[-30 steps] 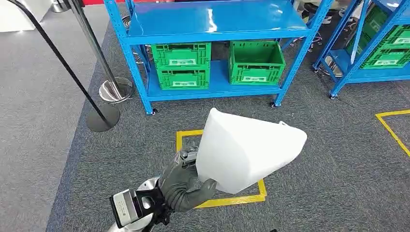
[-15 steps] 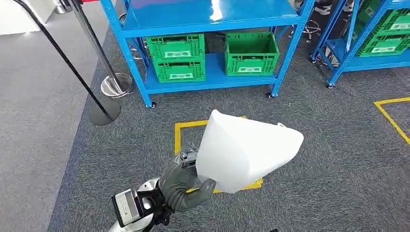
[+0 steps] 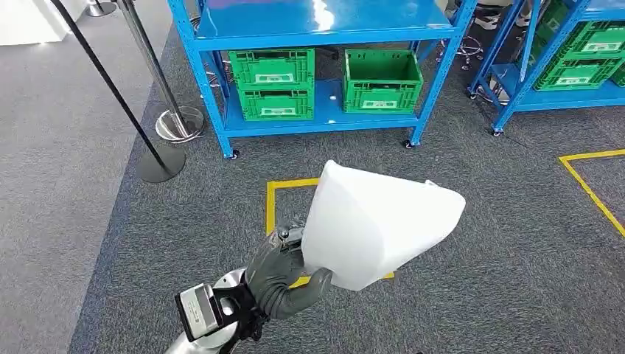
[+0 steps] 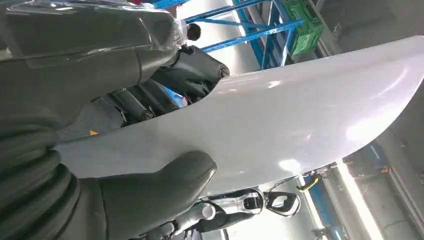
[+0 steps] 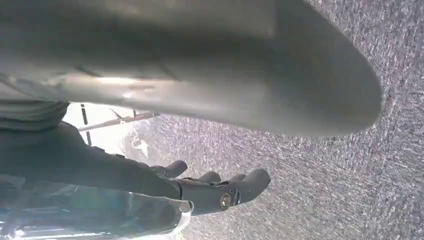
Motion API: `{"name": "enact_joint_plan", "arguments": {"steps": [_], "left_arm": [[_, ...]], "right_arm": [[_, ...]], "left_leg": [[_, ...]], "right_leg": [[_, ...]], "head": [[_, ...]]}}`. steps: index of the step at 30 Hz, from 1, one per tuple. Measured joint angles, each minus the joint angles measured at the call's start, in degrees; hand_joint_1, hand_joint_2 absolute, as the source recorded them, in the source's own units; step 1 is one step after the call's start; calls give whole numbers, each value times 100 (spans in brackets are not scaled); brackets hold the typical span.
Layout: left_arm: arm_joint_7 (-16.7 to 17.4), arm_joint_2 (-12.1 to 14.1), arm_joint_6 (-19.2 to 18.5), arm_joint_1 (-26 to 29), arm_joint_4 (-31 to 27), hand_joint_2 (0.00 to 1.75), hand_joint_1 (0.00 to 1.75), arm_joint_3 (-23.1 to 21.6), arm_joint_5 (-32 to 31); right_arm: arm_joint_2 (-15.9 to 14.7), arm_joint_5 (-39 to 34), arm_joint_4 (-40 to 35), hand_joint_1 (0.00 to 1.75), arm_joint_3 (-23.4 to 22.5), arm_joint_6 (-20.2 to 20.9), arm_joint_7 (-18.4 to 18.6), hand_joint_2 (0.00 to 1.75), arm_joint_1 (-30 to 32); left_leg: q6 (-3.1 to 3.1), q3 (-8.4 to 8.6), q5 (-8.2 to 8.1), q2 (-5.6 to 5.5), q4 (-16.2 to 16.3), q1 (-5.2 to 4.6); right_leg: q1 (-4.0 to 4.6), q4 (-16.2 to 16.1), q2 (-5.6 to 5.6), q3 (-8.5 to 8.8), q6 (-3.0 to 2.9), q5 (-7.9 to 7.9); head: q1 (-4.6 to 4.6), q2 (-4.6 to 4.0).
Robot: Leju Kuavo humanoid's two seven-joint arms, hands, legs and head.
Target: Take the parts from the cabinet and place them on the table.
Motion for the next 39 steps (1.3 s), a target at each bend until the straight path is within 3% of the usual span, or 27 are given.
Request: {"name": "enact_joint_plan", "arguments": {"steps": [1, 3, 5, 6, 8, 11, 12, 13, 14, 15, 16, 17, 19, 21, 22, 23, 24, 26, 27, 28, 29, 31, 32, 36, 37, 38, 39], "left_arm": [[0, 0, 0, 0, 0, 175, 175, -4, 0], [9, -2, 4, -9, 0, 175, 175, -11, 0], [11, 7, 4, -6, 4, 175, 175, -33, 4], [11, 11, 4, -8, 7, 175, 175, -35, 9], [11, 13, 4, -12, 7, 175, 175, -42, 9], [11, 31, 9, -10, 9, 175, 175, -57, 9], [11, 39, 9, -10, 11, 175, 175, -57, 11], [13, 44, 9, -10, 11, 175, 175, -57, 11], [13, 44, 9, -11, 11, 175, 175, -59, 15], [13, 39, 9, -13, 9, 175, 175, -59, 15], [13, 28, 9, -19, 9, 175, 175, -59, 15], [15, 15, 9, -31, 9, 175, 175, -59, 15], [15, 2, 9, -37, 9, 175, 175, -61, 20], [17, 0, 11, -39, 7, 175, 175, -59, 20], [15, -15, 11, -39, 7, 175, 175, -61, 20], [17, -22, 11, -47, 7, 175, 175, -63, 20], [18, -31, 11, -46, 7, 175, 175, -66, 24], [17, -22, 11, -41, 11, 175, 175, -66, 26], [17, -22, 9, -40, 13, 175, 175, -66, 26], [17, -20, 9, -40, 15, 175, 175, -70, 26], [20, -17, 9, -40, 15, 175, 175, -74, 26], [20, -20, 9, -41, 15, 175, 175, -81, 26], [20, -24, 9, -42, 15, 175, 175, -83, 26], [20, -26, 9, -43, 15, 175, 175, -85, 35], [20, -26, 11, -43, 13, 175, 175, -83, 35], [20, -26, 13, -51, 11, 175, 175, -85, 35], [20, -26, 13, -52, 11, 175, 175, -87, 35]], "right_arm": [[4, 0, 0, 0, 0, 9, 0, 0, -13], [22, 4, 2, 0, 2, 35, -11, 0, -8], [20, 9, 2, 0, 0, 57, -20, 0, 4], [35, 11, 4, 0, 0, 65, -24, 0, 3], [22, 18, 0, 0, 2, 77, -39, 0, -13], [17, 22, 0, 0, 2, 92, -53, 0, 1], [11, 26, 0, 0, 2, 94, -55, 0, 4], [11, 26, 0, 0, 2, 96, -55, 0, 2], [9, 30, 0, 0, 2, 96, -55, 0, 0], [11, 33, 0, 0, 2, 96, -55, 0, -3], [13, 35, 0, 0, 2, 96, -57, 0, -6], [22, 35, 0, 0, 2, 96, -57, 0, -4], [15, 42, 0, 0, 2, 98, -57, 0, -7], [26, 50, 0, 0, 2, 103, -59, 0, -11], [20, 52, -2, 0, 2, 105, -61, 0, -12], [24, 55, 0, 0, 4, 103, -63, 0, -8], [20, 61, 0, 0, 4, 105, -63, 0, -5], [-2, 63, 0, 0, 4, 105, -63, 0, 9], [-4, 68, 0, 0, 4, 107, -63, 0, 18], [-4, 68, 0, 0, 4, 111, -63, 0, 25], [-9, 70, 0, 0, 4, 114, -63, 0, 27], [-22, 77, -2, 0, 4, 116, -68, 0, 26], [-31, 81, 0, 0, 6, 122, -70, 0, 20], [-26, 87, 0, 0, 9, 144, -105, 0, 24], [-11, 87, 0, 0, 9, 151, -116, 0, 20], [-26, 87, -7, 0, 9, 153, -122, 0, 15], [-26, 92, -7, 0, 11, 155, -127, 0, 19]], "left_leg": [[-53, -67, -32, -3, 98, -7], [-95, -186, -26, -52, 208, -37], [-119, -200, 5, -78, 208, -31], [-140, -225, -17, -80, 225, -24], [-230, -374, -313, -76, 569, 2], [-286, -961, -931, -75, 1897, 56], [-283, -1019, -931, -74, 2055, 59], [-270, -917, -801, -74, 1895, 58], [-244, -674, -582, -69, 1482, 56], [-209, -361, -346, -42, 937, 47], [-143, -35, -155, 66, 385, 16], [-125, 86, -242, 187, 152, -24], [-120, 21, -205, 121, 153, -51], [-60, 11, -131, 50, 96, -50], [-55, 45, -57, 31, 21, 12], [-21, 25, -26, 6, 5, 8], [2, -2, -10, -17, 7, 7], [16, -53, 18, -84, 20, -7], [13, -77, 28, -122, 37, -8], [10, -93, 30, -159, 58, -7], [9, -100, 29, -200, 80, -4], [-15, -114, 13, -280, 142, -3], [-43, -155, 6, -307, 173, -18], [-159, -249, 61, -426, 210, -12], [-188, -279, 6, -367, 251, -7], [-244, -364, -128, -227, 403, -12], [-277, -483, -294, -165, 674, 11]], "right_leg": [[-18, -414, 13, 224, 40, -77], [20, -373, 52, 181, -135, -48], [47, -351, 36, 153, -185, -29], [-8, -362, 21, 137, -228, -4], [-6, -365, -3, 103, -300, 33], [11, -361, -86, 21, -354, 73], [15, -361, -109, 2, -358, 89], [21, -361, -139, -5, -354, 99], [27, -362, -162, -3, -349, 106], [34, -364, -184, 6, -343, 111], [41, -365, -204, 16, -335, 117], [56, -359, -233, 13, -310, 126], [49, -367, -297, -13, -251, 160], [44, -425, -363, 14, -172, 206], [23, -359, -275, -30, -147, 142], [39, -193, -125, -98, -129, -22], [43, 199, -52, -258, -122, -271], [48, 1127, -20, -645, -100, -679], [53, 1360, -17, -731, -95, -710], [52, 1257, -17, -658, -104, -613], [48, 925, -15, -458, -117, -428], [32, -123, 80, 100, -134, 20], [18, -350, 244, 226, -152, -111], [65, -388, 147, 196, -256, -24], [12, -413, 93, 199, -295, 3], [9, -413, 70, 195, -320, 10], [9, -413, 42, 189, -333, 12]], "head": [[-2, 0], [-9, 0], [9, 0], [4, 0], [-37, 0], [-37, 0], [-39, 0], [-37, 0], [-37, 0], [-39, 0], [-39, 0], [-28, 0], [-35, 0], [-42, 0], [-24, 0], [-20, 0], [-15, 0], [-15, 0], [-13, 0], [-13, 0], [-11, 0], [-11, 0], [-16, 0], [-20, 0], [-15, 0], [-44, 0], [-63, 0]]}}
